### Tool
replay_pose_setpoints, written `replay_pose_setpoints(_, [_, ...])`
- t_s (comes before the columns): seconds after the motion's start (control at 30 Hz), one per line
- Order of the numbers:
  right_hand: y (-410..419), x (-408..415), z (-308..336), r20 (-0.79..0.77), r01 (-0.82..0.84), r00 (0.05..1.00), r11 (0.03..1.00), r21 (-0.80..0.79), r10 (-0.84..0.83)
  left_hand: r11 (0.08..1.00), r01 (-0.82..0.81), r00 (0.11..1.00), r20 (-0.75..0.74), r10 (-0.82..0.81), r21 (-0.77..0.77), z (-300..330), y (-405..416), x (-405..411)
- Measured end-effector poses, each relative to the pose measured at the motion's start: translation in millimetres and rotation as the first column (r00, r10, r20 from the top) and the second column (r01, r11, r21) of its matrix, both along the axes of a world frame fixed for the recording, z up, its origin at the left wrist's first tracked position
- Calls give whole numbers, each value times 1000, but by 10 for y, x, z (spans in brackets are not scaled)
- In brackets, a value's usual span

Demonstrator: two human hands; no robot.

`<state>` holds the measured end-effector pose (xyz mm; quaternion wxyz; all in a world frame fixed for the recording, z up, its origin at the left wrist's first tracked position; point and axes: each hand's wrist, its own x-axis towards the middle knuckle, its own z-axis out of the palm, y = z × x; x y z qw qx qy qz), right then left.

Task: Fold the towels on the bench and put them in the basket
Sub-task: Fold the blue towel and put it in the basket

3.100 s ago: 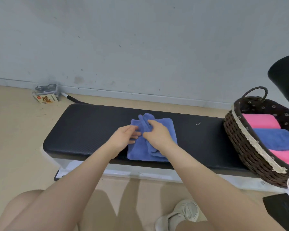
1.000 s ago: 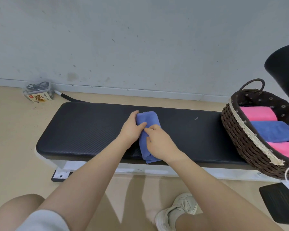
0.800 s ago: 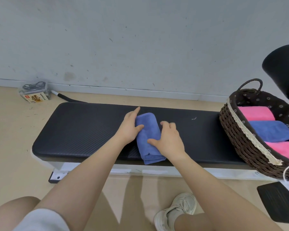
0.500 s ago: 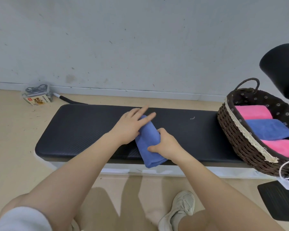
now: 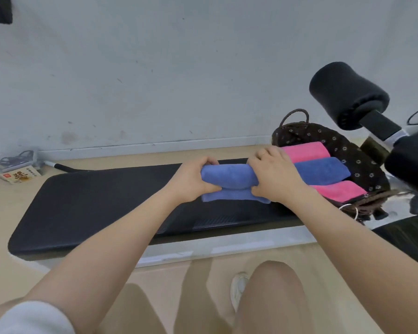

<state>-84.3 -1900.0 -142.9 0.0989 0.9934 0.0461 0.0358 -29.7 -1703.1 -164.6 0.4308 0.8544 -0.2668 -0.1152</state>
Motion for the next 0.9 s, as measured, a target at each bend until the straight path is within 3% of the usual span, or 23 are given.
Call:
replay_pose_setpoints(0.07, [-253, -23, 69, 16, 55, 998, 987, 149, -58, 993, -47, 994, -102, 36, -112, 49, -168, -5])
replay_pose_setpoints(0.13, [-526, -78, 167, -57, 145, 989, 871, 470, -134, 980, -67, 982, -185, 31, -189, 89, -354, 3])
replay_pose_setpoints(0.2, [-808, -133, 256, -186, 256, 967, 614, 747, -177, 962, -85, 963, -270, 12, -260, 134, -563, 34])
replay_pose_setpoints(0.27, [-1083, -148, 306, -219, 274, 955, 315, 909, -199, 943, -90, 937, -347, -29, -320, 185, -792, 78])
replay_pose_setpoints(0.33, [-1322, -110, 284, -254, 267, 937, 23, 963, -238, 937, -60, 924, -373, -78, -345, 232, -1048, 137])
replay_pose_setpoints(0.37, [-1427, -69, 253, -278, 267, 923, -75, 961, -266, 941, -27, 934, -345, -97, -338, 260, -1188, 165])
replay_pose_setpoints(0.47, [-1733, 135, 117, -353, 284, 847, -223, 932, -397, 968, 94, 987, -105, -122, -234, 268, -1641, 280])
replay_pose_setpoints(0.57, [-1998, 332, -2, -415, 378, 776, -176, 909, -475, 984, 180, 975, 133, -179, 3, 137, -2053, 454])
replay_pose_setpoints(0.73, [-2233, 548, -243, -489, 569, 711, 5, 822, -506, 898, 171, 944, 193, -266, 404, -72, -2410, 642])
replay_pose_setpoints(0.83, [-2293, 625, -326, -401, 633, 698, 249, 733, -593, 806, 17, 888, 362, -284, 592, -134, -2432, 705])
replay_pose_setpoints(0.9, [-2243, 617, -327, -238, 621, 744, 512, 594, -625, 828, -75, 705, 617, -350, 555, -125, -2447, 691])
